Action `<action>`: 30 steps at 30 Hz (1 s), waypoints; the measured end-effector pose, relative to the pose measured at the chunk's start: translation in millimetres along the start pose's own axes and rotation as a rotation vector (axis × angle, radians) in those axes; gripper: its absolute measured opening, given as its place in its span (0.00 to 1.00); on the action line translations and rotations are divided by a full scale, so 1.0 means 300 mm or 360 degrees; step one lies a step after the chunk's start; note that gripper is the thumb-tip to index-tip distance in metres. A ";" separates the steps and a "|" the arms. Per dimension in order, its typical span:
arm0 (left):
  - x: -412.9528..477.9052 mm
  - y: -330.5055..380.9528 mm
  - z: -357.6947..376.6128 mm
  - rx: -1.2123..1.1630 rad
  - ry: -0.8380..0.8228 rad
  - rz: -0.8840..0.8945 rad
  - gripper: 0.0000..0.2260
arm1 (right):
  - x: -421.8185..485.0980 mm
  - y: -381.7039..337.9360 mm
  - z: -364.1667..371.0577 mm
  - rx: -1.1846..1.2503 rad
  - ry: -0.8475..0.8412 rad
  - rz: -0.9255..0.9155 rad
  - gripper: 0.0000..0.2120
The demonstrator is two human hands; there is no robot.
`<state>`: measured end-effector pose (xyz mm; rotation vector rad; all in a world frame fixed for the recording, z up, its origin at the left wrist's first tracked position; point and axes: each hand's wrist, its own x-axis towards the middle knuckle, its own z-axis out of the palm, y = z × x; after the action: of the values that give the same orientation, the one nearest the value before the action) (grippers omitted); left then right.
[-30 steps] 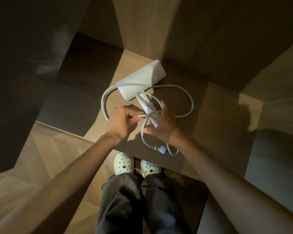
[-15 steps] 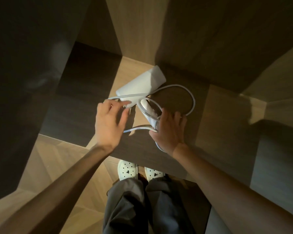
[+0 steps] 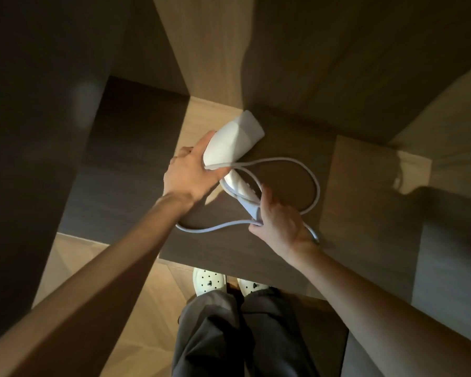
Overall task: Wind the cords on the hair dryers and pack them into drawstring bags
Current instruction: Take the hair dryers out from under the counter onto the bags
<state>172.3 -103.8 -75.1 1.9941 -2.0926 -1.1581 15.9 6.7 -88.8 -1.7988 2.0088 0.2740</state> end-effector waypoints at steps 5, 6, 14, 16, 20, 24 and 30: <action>-0.046 0.026 -0.004 -0.0199 -0.0100 -0.0043 0.31 | -0.041 0.028 -0.034 -0.0146 -0.0001 -0.0012 0.47; -0.073 0.024 0.002 -0.0235 -0.0056 -0.0029 0.31 | -0.058 0.040 -0.052 -0.0147 -0.0055 -0.0046 0.47; -0.267 0.085 -0.073 -0.0244 0.0057 0.0059 0.31 | -0.220 0.075 -0.159 -0.0099 0.0279 -0.0187 0.50; -0.320 0.111 -0.117 -0.0271 0.0051 0.0105 0.30 | -0.268 0.066 -0.212 -0.0041 0.0351 -0.0216 0.50; -0.427 0.162 -0.202 -0.0359 0.0146 0.0181 0.28 | -0.375 0.049 -0.354 -0.0004 0.0504 -0.0315 0.47; -0.577 0.218 -0.273 -0.0530 0.0196 0.0271 0.30 | -0.513 0.042 -0.477 -0.0073 0.0575 -0.0420 0.45; -0.843 0.251 -0.329 -0.0612 0.0244 0.0262 0.33 | -0.746 0.042 -0.598 -0.0013 0.0664 -0.0640 0.44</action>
<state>202.4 61.5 150.9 1.6494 -1.7607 -1.2213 -13.7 133.8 167.0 -2.3607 1.8285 -0.2348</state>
